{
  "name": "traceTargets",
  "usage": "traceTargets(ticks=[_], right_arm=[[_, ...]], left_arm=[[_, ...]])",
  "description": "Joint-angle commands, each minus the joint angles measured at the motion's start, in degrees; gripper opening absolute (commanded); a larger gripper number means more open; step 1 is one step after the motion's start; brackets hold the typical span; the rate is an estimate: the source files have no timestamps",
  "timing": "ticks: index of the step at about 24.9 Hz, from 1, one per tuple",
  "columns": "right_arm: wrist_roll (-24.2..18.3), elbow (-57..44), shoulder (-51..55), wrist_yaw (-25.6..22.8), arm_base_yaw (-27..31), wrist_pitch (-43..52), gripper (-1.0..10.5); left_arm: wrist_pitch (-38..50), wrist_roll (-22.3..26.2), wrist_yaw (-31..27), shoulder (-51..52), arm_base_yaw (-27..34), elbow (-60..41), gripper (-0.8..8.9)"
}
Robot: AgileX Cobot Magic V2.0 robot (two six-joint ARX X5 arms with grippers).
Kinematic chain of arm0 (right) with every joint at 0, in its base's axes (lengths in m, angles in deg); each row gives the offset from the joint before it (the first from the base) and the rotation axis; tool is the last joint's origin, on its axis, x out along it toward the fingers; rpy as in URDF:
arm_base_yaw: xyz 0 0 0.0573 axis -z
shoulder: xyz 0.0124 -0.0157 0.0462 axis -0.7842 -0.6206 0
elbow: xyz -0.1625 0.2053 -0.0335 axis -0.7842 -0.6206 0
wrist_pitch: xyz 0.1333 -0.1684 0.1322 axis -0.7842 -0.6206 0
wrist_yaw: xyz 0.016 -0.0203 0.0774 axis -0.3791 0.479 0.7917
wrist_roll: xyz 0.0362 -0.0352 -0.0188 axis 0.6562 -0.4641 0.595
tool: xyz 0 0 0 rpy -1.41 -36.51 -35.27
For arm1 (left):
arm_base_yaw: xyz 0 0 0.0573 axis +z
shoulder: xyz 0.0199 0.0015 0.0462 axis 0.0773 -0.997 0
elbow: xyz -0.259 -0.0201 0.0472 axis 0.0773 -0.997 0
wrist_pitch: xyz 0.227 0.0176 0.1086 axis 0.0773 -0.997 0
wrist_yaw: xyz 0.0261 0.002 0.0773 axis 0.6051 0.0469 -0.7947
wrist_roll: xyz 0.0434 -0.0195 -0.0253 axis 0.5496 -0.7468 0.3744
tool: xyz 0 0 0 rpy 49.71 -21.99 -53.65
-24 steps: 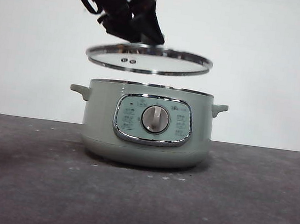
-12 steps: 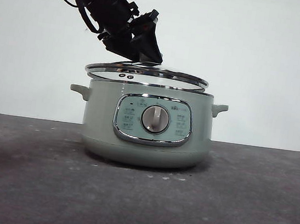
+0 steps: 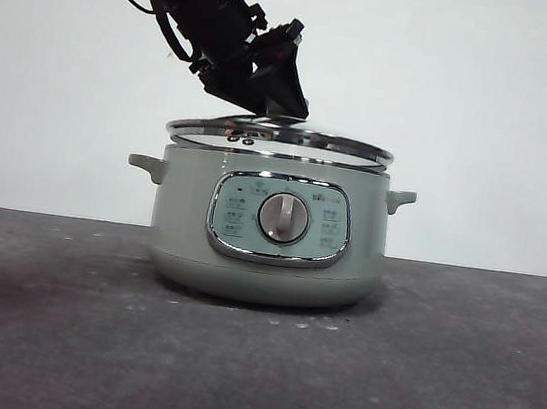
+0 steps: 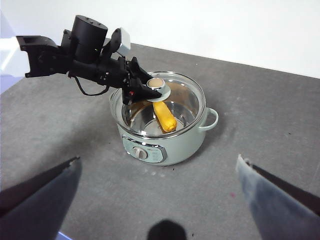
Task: Pick up the corn,open the lid,put the corn in the pot,close the lid
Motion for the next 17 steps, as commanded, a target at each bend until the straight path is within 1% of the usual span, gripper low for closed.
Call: traceTargets(ticks=[1,6,11,12,13,14,15,17], right_arm=[[0.52,-0.46,0.17,0.00,-0.04,-1.44,5.3],[0.50,-0.46,0.17,0.02,-0.04,-1.44,5.3],[0.20,-0.46,0.15,0.00,-0.04,-1.44,5.3],[0.17,-0.46,0.15,0.02,-0.04,-1.44,5.3],[0.17,-0.46,0.15,0.02,-0.04,-1.44,5.3],[0.17,-0.46,0.15,0.00,-0.04,-1.44,5.3],[0.17,-0.46,0.15,0.00,-0.04,-1.44,5.3],[0.20,-0.46,0.15,0.00,-0.04,-1.44,5.3]], left_arm=[[2.03,0.66,0.42,-2.01,-0.07,0.68,-0.08],[2.10,0.72,-0.48,-3.04,-0.15,0.68,-0.08],[-0.46,0.48,-0.48,-3.04,-0.04,0.68,0.09],[-0.46,0.42,-0.46,-3.04,-0.04,0.68,0.76],[-0.42,-0.09,-0.44,-3.02,-0.04,0.72,1.89],[-0.44,-0.90,-0.44,-2.99,-0.04,0.72,3.48],[-0.50,-1.05,-0.39,-2.99,0.02,0.72,4.45],[-0.59,-1.40,-0.37,-2.95,0.35,0.74,4.49]])
